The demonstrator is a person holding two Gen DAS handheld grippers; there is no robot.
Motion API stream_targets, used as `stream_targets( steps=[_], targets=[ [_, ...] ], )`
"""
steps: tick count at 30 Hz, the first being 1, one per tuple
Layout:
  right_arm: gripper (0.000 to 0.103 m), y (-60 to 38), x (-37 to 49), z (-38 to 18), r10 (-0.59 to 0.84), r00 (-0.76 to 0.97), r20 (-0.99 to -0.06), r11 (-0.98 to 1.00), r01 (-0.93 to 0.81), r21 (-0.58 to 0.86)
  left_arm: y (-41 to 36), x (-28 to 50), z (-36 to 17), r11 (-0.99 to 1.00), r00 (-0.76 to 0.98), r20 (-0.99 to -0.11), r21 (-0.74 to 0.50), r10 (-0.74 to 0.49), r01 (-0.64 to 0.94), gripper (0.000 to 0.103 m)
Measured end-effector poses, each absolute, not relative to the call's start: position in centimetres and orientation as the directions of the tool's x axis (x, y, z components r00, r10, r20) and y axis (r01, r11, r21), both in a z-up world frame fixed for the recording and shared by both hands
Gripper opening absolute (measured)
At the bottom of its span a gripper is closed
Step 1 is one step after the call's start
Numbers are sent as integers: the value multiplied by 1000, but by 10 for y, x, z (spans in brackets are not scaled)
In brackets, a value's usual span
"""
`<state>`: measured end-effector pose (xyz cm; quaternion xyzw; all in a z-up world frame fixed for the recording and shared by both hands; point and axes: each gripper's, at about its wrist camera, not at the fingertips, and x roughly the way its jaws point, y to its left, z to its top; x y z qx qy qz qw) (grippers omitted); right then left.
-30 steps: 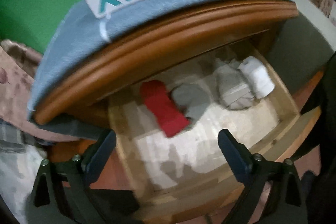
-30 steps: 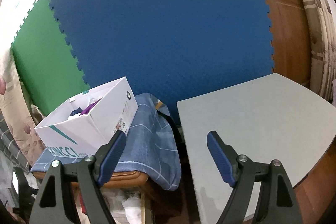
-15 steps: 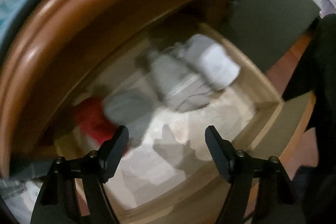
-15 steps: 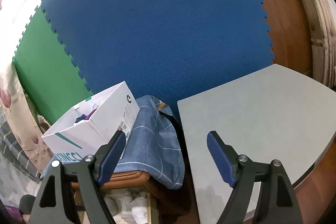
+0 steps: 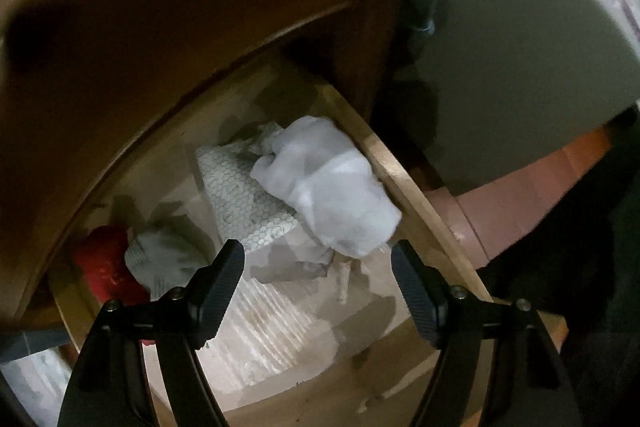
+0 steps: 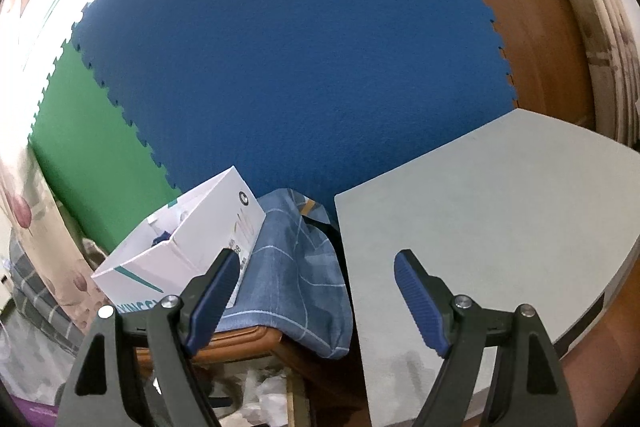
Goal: Take underwear out of drawer
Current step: 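Lower the left gripper into the drawer toward the white underwear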
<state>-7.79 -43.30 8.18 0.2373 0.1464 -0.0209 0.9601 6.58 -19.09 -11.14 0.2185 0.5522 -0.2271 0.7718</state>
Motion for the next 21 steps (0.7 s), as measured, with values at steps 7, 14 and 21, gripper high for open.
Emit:
stream_targets(
  steps=[7,14,21],
  targets=[
    [82,-447,-84,79,52,965,-258,853,92,513,-213,62,-118,765,324,-944,168,-55,621,85],
    [82,-448,-87,78,64,967,-248,854,75,515,-220,64,-134,738,322,-947,207,-15,642,85],
    [82,-451,-86,77,76,967,-244,845,67,530,-228,68,-141,686,333,-943,261,29,679,81]
  ],
)
